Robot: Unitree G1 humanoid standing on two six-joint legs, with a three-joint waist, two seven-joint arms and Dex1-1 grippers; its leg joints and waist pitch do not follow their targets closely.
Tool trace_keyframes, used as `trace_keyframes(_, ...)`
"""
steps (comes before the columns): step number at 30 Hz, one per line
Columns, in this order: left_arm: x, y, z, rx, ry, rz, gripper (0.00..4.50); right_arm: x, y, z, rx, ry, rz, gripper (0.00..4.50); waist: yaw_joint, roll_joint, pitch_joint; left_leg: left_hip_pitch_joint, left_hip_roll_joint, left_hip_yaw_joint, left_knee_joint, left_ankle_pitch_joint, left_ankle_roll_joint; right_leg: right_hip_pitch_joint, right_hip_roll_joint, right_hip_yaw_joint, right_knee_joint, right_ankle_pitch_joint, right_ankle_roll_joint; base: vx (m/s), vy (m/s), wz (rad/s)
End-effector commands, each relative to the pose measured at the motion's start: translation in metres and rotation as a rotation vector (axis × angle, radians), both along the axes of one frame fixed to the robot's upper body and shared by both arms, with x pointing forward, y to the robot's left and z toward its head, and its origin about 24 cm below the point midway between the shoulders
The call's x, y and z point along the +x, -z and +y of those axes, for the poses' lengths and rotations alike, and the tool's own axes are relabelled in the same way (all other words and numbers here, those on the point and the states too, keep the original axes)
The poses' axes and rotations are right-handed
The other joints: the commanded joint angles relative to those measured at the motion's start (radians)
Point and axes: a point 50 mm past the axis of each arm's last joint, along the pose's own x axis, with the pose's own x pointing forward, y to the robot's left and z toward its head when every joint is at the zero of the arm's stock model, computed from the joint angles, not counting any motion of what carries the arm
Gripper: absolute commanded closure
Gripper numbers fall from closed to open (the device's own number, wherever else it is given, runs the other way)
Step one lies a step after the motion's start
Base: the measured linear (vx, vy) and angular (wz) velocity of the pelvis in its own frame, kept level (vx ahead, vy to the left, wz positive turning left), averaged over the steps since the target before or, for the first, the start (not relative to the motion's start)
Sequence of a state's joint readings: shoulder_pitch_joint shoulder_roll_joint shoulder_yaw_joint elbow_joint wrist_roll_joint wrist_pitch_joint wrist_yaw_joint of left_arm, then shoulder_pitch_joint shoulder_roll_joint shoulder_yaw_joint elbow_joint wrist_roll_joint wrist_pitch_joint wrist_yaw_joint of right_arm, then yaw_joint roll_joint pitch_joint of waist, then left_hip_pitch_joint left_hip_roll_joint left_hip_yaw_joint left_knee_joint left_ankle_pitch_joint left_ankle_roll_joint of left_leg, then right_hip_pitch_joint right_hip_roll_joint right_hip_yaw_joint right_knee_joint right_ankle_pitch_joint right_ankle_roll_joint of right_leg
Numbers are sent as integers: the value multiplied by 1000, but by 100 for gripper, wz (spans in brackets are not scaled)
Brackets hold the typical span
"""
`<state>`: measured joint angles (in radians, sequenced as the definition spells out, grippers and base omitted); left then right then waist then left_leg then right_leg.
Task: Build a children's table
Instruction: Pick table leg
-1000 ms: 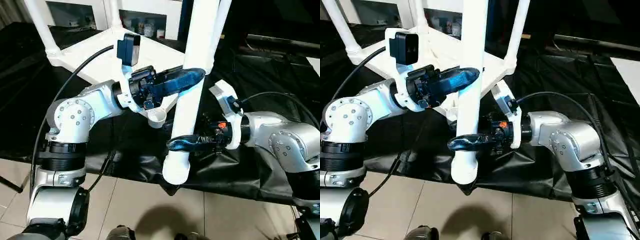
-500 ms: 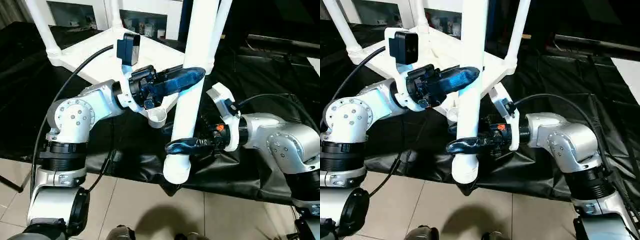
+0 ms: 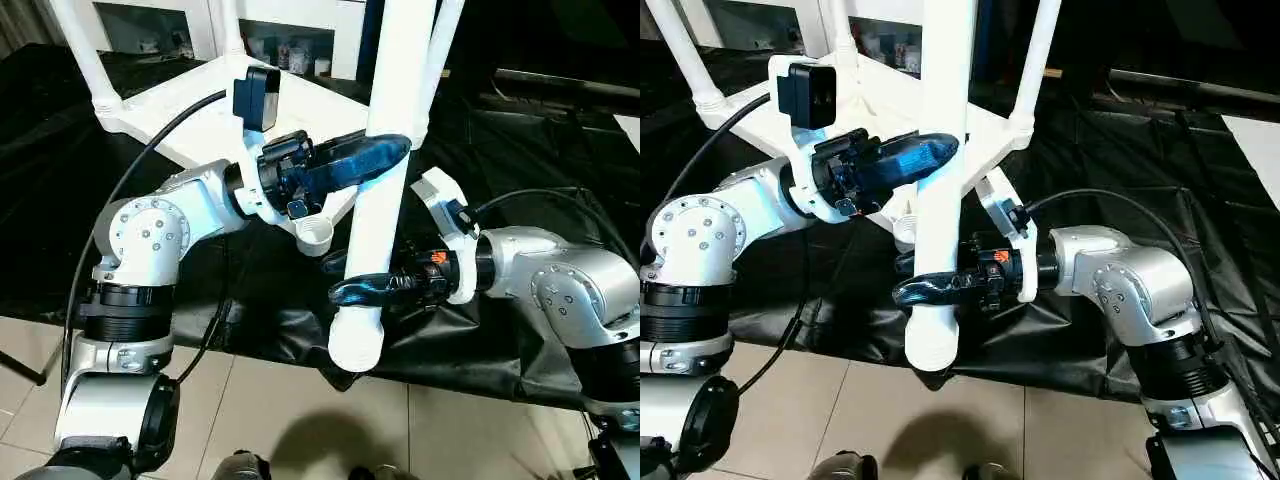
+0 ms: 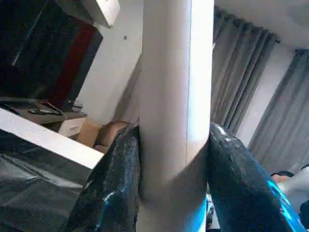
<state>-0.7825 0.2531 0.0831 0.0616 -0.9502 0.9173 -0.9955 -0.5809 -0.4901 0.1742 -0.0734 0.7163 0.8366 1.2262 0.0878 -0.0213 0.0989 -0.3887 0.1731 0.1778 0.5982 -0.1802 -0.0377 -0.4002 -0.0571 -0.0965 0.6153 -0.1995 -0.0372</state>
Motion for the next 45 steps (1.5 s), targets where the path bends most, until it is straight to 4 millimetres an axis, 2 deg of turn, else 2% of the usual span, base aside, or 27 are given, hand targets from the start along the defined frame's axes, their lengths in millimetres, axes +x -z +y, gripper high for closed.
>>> trace_keyframes(1,-3,-8,1,-25,39,12,278,-1,2,-1,6,-1,9,268,-1,-1,-69,19,66,-24,-63,-58,64,64,-102,72,-68,-95,-215,0,0,0)
trace_keyframes(2,-1,-8,1,-29,23,17,278,0,1,-2,8,6,6,268,-1,2,-71,19,65,-23,-61,-55,64,64,-102,71,-66,-84,-222,0,0,0)
trace_keyframes(4,4,-8,1,-26,-17,24,222,1,-1,-3,18,23,-2,268,0,-3,-73,18,65,-23,-61,-54,66,66,-102,72,-67,-80,-223,0,0,0)
trace_keyframes(5,5,-8,1,-21,-33,22,208,2,-2,-3,26,34,-8,268,2,-1,-73,19,64,-23,-60,-52,65,66,-103,71,-67,-84,-223,0,0,0)
trace_keyframes(10,8,-10,1,-56,-91,2,167,6,-12,-7,78,86,-37,269,4,-1,-82,19,66,-24,-57,-30,73,69,-104,71,-62,-41,-229,0,0,0)
trace_keyframes(12,14,-8,1,-93,-166,20,164,5,-21,-13,131,112,-53,269,6,-2,-88,18,67,-24,-54,-16,80,72,-104,70,-57,-6,-237,0,0,0)
trace_keyframes(16,17,-12,4,-207,-181,71,164,5,-26,-18,173,150,-67,269,11,-4,-95,15,62,-22,-48,2,94,75,-103,69,-52,35,-250,0,0,0)
trace_keyframes(17,16,-15,6,-267,-160,83,164,6,-28,-22,195,187,-76,269,12,-4,-99,16,63,-22,-47,1,94,76,-103,68,-51,30,-251,0,0,0)
trace_keyframes(20,12,-16,6,-283,-139,71,164,9,-28,-28,186,258,-105,269,15,-7,-103,16,61,-21,-45,4,87,76,-102,67,-50,19,-246,0,0,0)
trace_keyframes(23,10,-15,7,-261,-181,34,164,15,-26,-35,140,352,-141,269,16,-6,-102,17,65,-22,-46,1,70,73,-103,68,-51,-11,-232,0,0,0)
trace_keyframes(24,11,-13,7,-242,-220,28,164,18,-25,-39,115,398,-164,269,17,-6,-100,15,60,-19,-44,-16,62,74,-101,70,-56,-42,-219,0,0,0)
trace_keyframes(25,15,-8,6,-178,-300,27,164,20,-23,-41,93,436,-170,269,18,-6,-99,15,61,-19,-44,-22,57,74,-101,70,-56,-55,-213,0,0,0)
trace_keyframes(26,25,7,6,-13,-495,1,164,26,-18,-46,40,529,-185,269,17,-13,-97,17,68,-24,-48,-36,48,72,-100,71,-61,-95,-182,0,0,0)
trace_keyframes(27,29,15,7,85,-597,-51,164,28,-15,-47,11,575,-185,269,15,-11,-93,20,67,-25,-50,-43,44,67,-96,72,-68,-128,-153,0,0,0)
trace_keyframes(28,33,23,9,173,-700,-94,164,33,-10,-44,-40,630,-202,269,13,-9,-94,23,63,-22,-51,-63,27,70,-98,72,-74,-185,-119,0,0,0)
trace_keyframes(29,33,23,9,173,-700,-94,164,33,-10,-44,-40,630,-202,269,14,-8,-95,24,65,-23,-51,-65,17,69,-99,73,-74,-198,-105,0,0,0)
trace_keyframes(30,34,28,10,214,-748,-95,164,38,-4,-40,-70,699,-204,269,11,-9,-100,20,63,-23,-52,-46,1,70,-97,71,-67,-180,-103,0,0,0)
trace_keyframes(31,35,28,11,217,-766,-90,164,42,-2,-40,-84,747,-219,269,9,-9,-100,20,62,-23,-52,-45,1,69,-97,70,-66,-170,-111,0,0,0)
trace_keyframes(32,34,28,12,227,-786,-79,164,48,0,-41,-89,836,-225,269,8,-9,-100,20,62,-21,-50,-47,-5,64,-98,70,-64,-154,-132,0,0,0)
trace_keyframes(34,36,30,17,271,-861,-23,164,52,3,-43,-50,928,-225,269,6,-16,-103,20,61,-21,-50,-56,-5,67,-100,68,-63,-150,-157,0,0,0)
trace_keyframes(35,36,32,20,306,-894,-8,164,53,6,-45,-59,967,-221,269,7,-13,-104,20,62,-21,-49,-55,-6,66,-100,69,-58,-139,-163,0,0,0)
trace_keyframes(36,34,34,25,330,-926,-12,164,53,11,-48,-75,1020,-219,269,6,-20,-103,17,62,-20,-49,-39,6,67,-98,71,-55,-113,-164,0,0,0)
trace_keyframes(39,24,50,39,390,-1004,-45,164,50,25,-54,-144,1161,-244,269,9,-15,-101,17,64,-22,-50,-19,13,65,-100,71,-54,-107,-150,0,0,0)
trace_keyframes(41,16,60,46,396,-1071,-127,164,46,32,-54,-172,1235,-253,269,5,-14,-103,17,61,-21,-49,-8,14,63,-95,71,-53,-81,-144,0,0,0)
trace_keyframes(43,13,70,49,402,-1144,-137,164,44,39,-56,-202,1309,-262,269,2,-9,-102,17,61,-22,-52,-31,12,62,-93,72,-59,-91,-128,0,0,0)
trace_keyframes(44,12,76,52,411,-1202,-131,164,42,42,-56,-236,1360,-310,269,-3,1,-95,18,62,-21,-55,-70,-1,55,-91,71,-68,-117,-125,0,0,0)
trace_keyframes(45,11,83,54,431,-1262,-133,164,40,45,-55,-262,1378,-363,269,-3,-4,-96,19,62,-22,-56,-89,-7,58,-92,71,-69,-130,-124,0,0,0)
